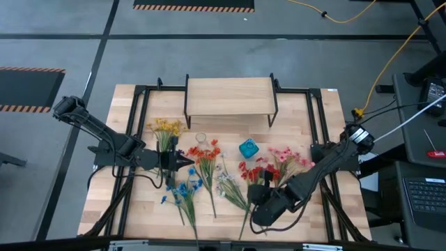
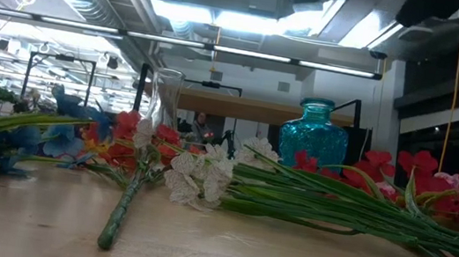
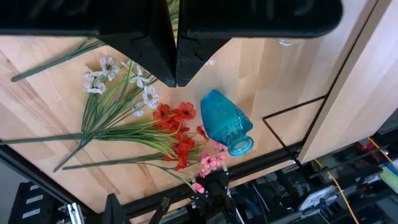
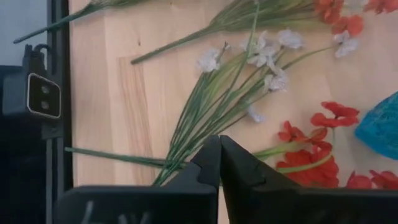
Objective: Pick and place flowers into a vace then onto a shelf
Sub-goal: Put the white flowers into the blue vase
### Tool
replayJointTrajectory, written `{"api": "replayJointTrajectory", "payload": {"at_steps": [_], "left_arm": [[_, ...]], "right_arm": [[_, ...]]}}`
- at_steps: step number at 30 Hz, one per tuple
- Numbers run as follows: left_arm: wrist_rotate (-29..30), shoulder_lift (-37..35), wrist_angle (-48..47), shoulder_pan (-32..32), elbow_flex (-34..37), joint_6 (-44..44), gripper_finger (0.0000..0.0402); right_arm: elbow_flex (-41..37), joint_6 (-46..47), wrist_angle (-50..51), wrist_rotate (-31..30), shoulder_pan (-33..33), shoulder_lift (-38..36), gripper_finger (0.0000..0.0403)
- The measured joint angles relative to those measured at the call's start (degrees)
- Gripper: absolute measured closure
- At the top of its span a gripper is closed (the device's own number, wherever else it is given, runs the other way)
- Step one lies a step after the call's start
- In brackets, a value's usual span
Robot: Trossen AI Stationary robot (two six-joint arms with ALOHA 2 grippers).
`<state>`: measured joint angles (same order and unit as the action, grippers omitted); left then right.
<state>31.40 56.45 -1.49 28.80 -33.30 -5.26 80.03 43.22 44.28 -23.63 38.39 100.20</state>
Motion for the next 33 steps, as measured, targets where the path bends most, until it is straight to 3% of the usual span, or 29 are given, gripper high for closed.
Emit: {"api": "replayJointTrajectory", "payload": {"at_steps": [11, 25, 33], "left_arm": [[-0.09, 0.02, -0.02, -0.02, 0.00, 0.25, 0.0398], [0.00, 0.02, 0.02, -0.02, 0.00, 1.49, 0.0398], [0.04, 0.00, 0.00, -0.02, 0.00, 1.51, 0.0398]], "right_arm": [[-0.01, 0.17, -0.77, 0.82, -0.79, 0.12, 0.0342], [-1.00, 3.19, -3.76, 2.86, -1.15, 0.97, 0.0233], [-1.92, 3.88, -5.38, 4.10, -1.85, 0.97, 0.0212]]}}
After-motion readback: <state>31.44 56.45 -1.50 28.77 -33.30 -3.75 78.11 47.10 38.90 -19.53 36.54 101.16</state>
